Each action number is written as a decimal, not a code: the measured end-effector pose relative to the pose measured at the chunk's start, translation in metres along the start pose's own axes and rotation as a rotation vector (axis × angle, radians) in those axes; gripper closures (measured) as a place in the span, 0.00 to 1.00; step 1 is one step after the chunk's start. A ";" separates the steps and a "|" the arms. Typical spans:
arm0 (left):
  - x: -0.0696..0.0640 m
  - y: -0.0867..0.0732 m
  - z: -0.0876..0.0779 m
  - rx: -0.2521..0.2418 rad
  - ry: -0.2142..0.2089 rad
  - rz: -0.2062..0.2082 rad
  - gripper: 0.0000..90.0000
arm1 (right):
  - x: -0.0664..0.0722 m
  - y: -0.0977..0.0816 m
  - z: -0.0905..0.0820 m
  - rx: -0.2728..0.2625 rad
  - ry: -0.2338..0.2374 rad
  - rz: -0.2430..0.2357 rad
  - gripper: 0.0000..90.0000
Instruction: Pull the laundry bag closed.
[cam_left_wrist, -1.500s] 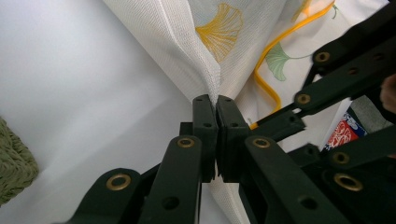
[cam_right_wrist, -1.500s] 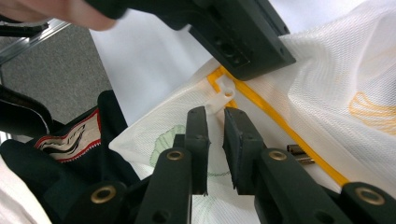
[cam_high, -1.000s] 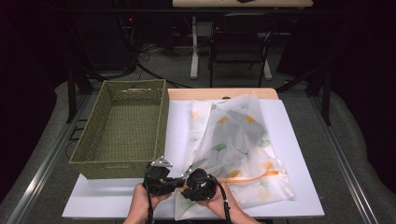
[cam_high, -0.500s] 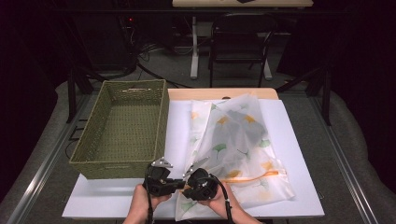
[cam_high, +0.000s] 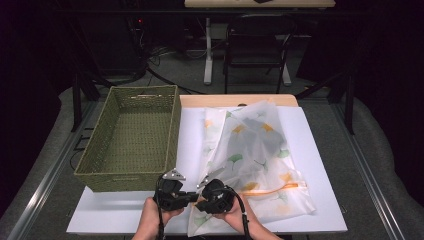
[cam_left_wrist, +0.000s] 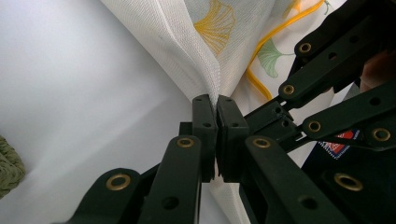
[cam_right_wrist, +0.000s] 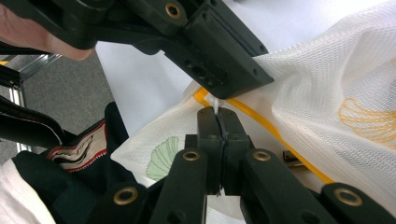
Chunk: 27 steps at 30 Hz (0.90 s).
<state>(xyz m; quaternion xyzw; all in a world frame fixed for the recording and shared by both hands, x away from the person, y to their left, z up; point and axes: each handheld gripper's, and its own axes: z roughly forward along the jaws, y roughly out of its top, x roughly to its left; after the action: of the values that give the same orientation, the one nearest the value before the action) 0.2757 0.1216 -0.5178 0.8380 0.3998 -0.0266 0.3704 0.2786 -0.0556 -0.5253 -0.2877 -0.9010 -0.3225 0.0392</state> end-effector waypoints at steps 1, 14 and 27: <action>0.000 0.000 0.000 -0.002 0.001 0.003 0.98 | 0.000 0.000 0.000 0.003 -0.003 -0.003 1.00; 0.001 0.000 -0.002 -0.017 0.001 0.006 0.98 | -0.006 -0.002 0.000 0.015 -0.021 0.021 1.00; 0.004 0.000 -0.005 -0.023 0.006 0.003 0.98 | -0.017 -0.006 -0.001 0.025 -0.055 0.046 1.00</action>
<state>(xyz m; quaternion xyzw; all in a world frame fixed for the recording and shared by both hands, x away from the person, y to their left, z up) 0.2774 0.1273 -0.5154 0.8342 0.4001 -0.0188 0.3790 0.2893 -0.0681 -0.5319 -0.3164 -0.8989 -0.3020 0.0255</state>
